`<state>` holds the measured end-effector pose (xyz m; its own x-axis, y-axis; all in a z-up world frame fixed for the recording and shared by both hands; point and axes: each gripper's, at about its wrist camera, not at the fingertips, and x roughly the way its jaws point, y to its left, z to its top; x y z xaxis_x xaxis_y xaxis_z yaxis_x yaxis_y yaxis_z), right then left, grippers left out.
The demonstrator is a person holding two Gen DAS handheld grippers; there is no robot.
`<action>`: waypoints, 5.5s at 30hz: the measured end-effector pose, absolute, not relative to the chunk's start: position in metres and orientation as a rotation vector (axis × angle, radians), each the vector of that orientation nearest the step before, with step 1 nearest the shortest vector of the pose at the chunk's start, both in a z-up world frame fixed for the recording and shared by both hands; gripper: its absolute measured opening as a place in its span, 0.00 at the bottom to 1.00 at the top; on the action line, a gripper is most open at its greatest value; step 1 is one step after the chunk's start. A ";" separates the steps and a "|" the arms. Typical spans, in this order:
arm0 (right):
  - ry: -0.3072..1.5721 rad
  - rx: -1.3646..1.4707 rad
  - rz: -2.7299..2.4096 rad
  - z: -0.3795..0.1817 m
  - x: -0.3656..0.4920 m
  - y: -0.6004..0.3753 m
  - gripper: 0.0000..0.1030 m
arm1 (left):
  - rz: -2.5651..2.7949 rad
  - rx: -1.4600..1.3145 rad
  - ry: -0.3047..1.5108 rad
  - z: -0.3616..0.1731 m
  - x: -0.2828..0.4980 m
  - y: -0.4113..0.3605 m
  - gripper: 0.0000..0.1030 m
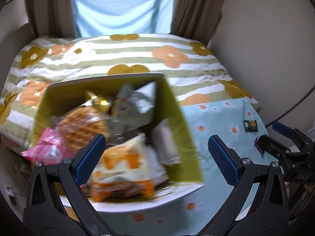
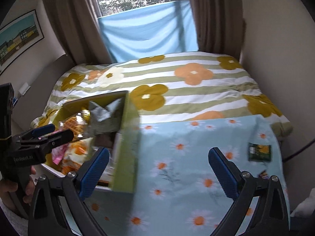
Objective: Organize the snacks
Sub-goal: 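Move both open tools away from the box toward the green pack and Snickers bar, then grasp the green cracker pack with the left tool while the right grasps the Snickers bar, then lift both held snacks and carry them over the yellow box, then lower both snacks into the box and open both tools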
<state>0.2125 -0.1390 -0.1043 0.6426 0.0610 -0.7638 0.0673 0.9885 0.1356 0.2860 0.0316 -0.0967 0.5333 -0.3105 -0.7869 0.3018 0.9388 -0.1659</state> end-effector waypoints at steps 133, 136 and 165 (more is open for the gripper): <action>0.991 -0.119 0.282 -0.105 0.216 -0.272 0.26 | -0.723 0.337 0.975 -0.069 0.320 -0.179 0.39; 0.947 -0.135 0.344 -0.091 0.228 -0.236 0.26 | -0.651 0.294 0.957 -0.056 0.321 -0.131 0.39; 1.054 -0.034 0.402 -0.137 0.308 0.006 0.26 | -0.419 0.116 1.176 -0.146 0.383 0.161 0.68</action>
